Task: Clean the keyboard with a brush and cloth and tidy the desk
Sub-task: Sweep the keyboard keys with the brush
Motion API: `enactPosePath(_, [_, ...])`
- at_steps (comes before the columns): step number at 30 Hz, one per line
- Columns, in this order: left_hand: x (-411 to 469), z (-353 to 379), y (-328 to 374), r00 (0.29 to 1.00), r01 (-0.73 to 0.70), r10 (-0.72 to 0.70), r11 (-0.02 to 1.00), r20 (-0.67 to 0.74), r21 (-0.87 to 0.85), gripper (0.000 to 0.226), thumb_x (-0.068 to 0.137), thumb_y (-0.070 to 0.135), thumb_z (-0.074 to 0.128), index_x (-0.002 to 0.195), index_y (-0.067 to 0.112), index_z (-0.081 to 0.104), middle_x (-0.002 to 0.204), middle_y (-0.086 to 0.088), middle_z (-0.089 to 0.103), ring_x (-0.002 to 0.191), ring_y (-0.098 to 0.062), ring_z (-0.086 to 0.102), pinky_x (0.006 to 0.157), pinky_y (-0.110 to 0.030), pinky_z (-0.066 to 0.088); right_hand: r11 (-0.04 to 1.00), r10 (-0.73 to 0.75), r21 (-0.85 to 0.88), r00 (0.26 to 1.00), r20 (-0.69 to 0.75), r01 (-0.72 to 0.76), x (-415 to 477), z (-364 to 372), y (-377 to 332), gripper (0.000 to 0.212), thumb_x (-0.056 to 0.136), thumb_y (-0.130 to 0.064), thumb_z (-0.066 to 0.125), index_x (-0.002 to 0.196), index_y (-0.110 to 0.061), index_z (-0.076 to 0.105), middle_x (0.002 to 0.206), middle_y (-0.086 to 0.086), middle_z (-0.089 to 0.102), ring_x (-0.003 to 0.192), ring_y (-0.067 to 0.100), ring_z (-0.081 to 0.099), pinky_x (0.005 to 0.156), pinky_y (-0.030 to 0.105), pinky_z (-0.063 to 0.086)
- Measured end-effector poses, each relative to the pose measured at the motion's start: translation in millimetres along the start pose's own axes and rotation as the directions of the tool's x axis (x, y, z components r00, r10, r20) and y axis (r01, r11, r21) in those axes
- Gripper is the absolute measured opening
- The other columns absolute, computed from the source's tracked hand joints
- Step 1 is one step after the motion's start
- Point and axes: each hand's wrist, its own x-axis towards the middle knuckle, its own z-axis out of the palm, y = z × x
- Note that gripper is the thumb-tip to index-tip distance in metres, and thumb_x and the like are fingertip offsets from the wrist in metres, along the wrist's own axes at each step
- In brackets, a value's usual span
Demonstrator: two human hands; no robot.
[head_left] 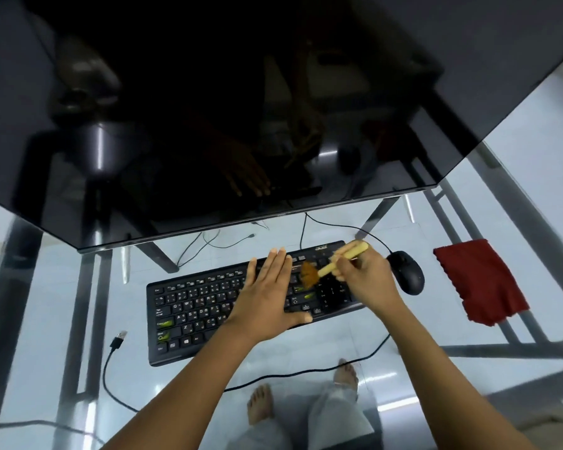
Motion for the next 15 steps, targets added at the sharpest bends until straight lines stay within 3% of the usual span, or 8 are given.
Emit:
enactPosePath(2, [0, 8, -1, 1.0, -0.013, 0.013, 1.0, 0.02, 0.016, 0.115, 0.078, 0.077, 0.049, 0.152, 0.016, -0.013, 0.158, 0.001, -0.026, 0.143, -0.013, -0.029, 0.118, -0.044, -0.016, 0.99, -0.069, -0.132, 0.983, -0.172, 0.046, -3, -7, 5, 0.009, 0.093, -0.016, 0.064, 0.086, -0.019, 0.058, 0.074, -0.007, 0.066, 0.071, 0.018, 0.065, 0.063, 0.012, 0.047])
enactPosePath(4, [1, 13, 1, 1.0, -0.014, 0.013, 0.999, 0.018, 0.031, 0.116, 0.078, 0.077, 0.049, 0.151, 0.016, -0.017, 0.157, 0.002, -0.03, 0.142, -0.013, -0.031, 0.118, -0.044, -0.016, 0.989, -0.112, -0.128, 0.95, -0.29, 0.078, -6, -19, 7, 0.012, 0.093, -0.014, 0.062, 0.086, -0.022, 0.056, 0.079, -0.005, 0.065, 0.074, 0.012, 0.062, 0.062, 0.008, 0.041])
enactPosePath(8, [4, 16, 1, 1.0, -0.014, 0.014, 0.999, 0.004, 0.031, 0.118, 0.076, 0.079, 0.05, 0.151, 0.016, -0.015, 0.157, 0.002, -0.027, 0.142, -0.013, -0.03, 0.116, -0.042, -0.017, 0.995, -0.08, -0.066, 0.997, -0.006, 0.08, -16, -24, 15, 0.013, 0.093, -0.008, 0.06, 0.085, -0.019, 0.061, 0.071, -0.011, 0.068, 0.07, 0.008, 0.067, 0.066, 0.022, 0.054])
enactPosePath(10, [4, 16, 2, 1.0, -0.016, 0.016, 1.0, -0.006, 0.022, 0.118, 0.074, 0.079, 0.051, 0.152, 0.016, -0.011, 0.158, 0.002, -0.025, 0.143, -0.013, -0.028, 0.116, -0.042, -0.018, 0.983, -0.144, -0.13, 0.982, -0.121, 0.128, -17, -27, 22, 0.011, 0.092, -0.005, 0.06, 0.088, -0.015, 0.06, 0.075, -0.01, 0.066, 0.068, 0.007, 0.063, 0.063, 0.02, 0.05])
enactPosePath(12, [4, 16, 3, 1.0, -0.013, 0.013, 1.0, -0.006, 0.021, 0.119, 0.074, 0.079, 0.051, 0.152, 0.016, -0.012, 0.157, 0.003, -0.025, 0.143, -0.012, -0.028, 0.116, -0.041, -0.018, 0.993, -0.117, -0.059, 0.958, -0.263, 0.105, -16, -35, 21, 0.009, 0.094, -0.007, 0.059, 0.089, -0.015, 0.059, 0.077, 0.0, 0.066, 0.065, 0.013, 0.062, 0.059, 0.026, 0.05])
enactPosePath(13, [4, 16, 3, 1.0, -0.012, 0.012, 1.0, -0.003, 0.022, 0.119, 0.074, 0.079, 0.05, 0.152, 0.016, -0.013, 0.157, 0.004, -0.026, 0.143, -0.012, -0.028, 0.116, -0.041, -0.018, 0.996, -0.087, -0.001, 0.967, -0.241, 0.089, -17, -38, 21, 0.007, 0.095, -0.009, 0.058, 0.089, -0.013, 0.059, 0.075, 0.002, 0.068, 0.064, 0.015, 0.064, 0.058, 0.026, 0.052])
enactPosePath(15, [5, 15, 3, 1.0, -0.012, 0.012, 1.0, 0.0, 0.018, 0.118, 0.074, 0.079, 0.051, 0.152, 0.017, -0.013, 0.157, 0.004, -0.026, 0.143, -0.011, -0.029, 0.117, -0.041, -0.018, 0.998, -0.036, 0.051, 0.999, -0.011, 0.037, -21, -37, 18, 0.008, 0.096, -0.008, 0.056, 0.089, -0.007, 0.059, 0.071, 0.002, 0.072, 0.064, 0.012, 0.068, 0.061, 0.022, 0.055])
